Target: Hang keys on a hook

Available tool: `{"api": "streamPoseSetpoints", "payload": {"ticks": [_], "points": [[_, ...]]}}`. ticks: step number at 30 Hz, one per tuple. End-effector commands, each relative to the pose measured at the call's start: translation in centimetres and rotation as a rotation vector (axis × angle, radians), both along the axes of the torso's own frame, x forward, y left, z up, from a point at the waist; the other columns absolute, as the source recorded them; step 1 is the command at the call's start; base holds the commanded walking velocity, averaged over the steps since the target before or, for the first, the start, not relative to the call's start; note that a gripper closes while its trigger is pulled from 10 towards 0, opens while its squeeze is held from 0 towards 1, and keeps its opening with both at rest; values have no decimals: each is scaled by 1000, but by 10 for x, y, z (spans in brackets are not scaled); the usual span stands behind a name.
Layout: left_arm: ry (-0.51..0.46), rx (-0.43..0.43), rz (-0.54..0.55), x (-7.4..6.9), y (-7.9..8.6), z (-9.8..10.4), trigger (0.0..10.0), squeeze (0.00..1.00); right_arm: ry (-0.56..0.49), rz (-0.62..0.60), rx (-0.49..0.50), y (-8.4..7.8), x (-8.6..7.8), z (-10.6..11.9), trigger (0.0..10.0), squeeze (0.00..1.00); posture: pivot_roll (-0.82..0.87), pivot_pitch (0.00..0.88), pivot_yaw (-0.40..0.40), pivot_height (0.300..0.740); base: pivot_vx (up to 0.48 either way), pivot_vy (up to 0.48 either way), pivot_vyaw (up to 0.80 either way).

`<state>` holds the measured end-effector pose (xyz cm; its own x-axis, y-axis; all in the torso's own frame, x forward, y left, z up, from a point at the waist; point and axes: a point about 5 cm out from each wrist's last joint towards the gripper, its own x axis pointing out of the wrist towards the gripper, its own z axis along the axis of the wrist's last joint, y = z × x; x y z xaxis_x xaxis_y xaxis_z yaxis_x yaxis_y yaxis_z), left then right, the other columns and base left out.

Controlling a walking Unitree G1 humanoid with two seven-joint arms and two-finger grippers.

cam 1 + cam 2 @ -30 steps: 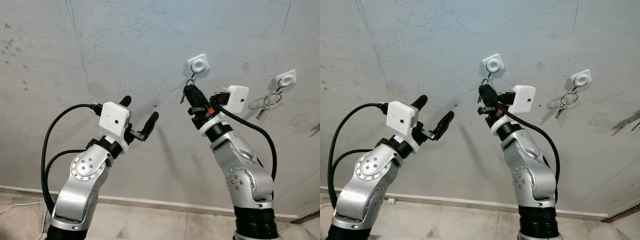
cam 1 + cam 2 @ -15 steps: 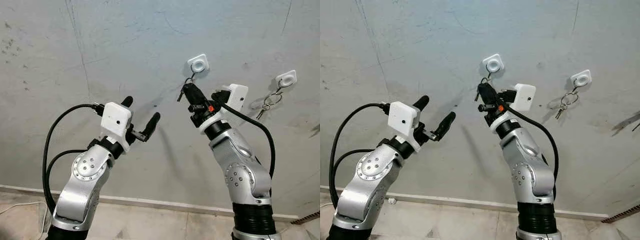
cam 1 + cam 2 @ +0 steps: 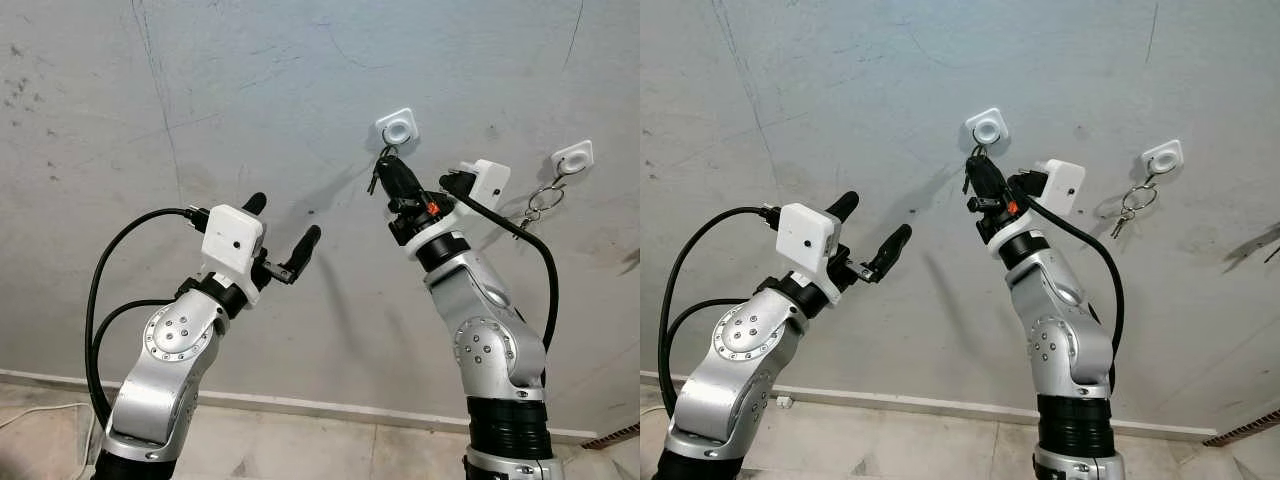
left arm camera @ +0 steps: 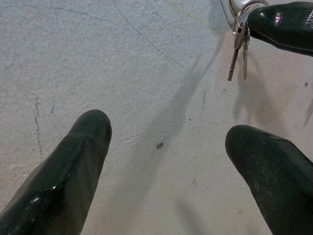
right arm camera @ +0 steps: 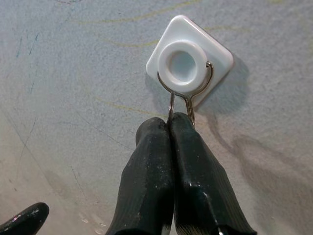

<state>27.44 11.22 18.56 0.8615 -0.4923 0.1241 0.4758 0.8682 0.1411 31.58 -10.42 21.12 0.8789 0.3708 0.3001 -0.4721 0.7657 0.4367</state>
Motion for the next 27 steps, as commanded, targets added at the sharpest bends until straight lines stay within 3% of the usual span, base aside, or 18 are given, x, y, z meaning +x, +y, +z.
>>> {"api": "streamPoseSetpoints", "payload": {"ticks": [1,18,27], "points": [[-14,2,-14,-3,-3,4,10000,0,26,-30,20,-6,3,-3,10000,0,170,0,-110,740,0,0,0],[-42,-13,-33,-1,-8,14,10000,0,134,-32,62,-3,0,-27,10000,0,167,0,-108,740,0,0,0],[-59,-26,-33,3,-8,22,10000,0,143,-32,62,-1,0,-29,10000,0,169,0,-109,740,0,0,0]]}}
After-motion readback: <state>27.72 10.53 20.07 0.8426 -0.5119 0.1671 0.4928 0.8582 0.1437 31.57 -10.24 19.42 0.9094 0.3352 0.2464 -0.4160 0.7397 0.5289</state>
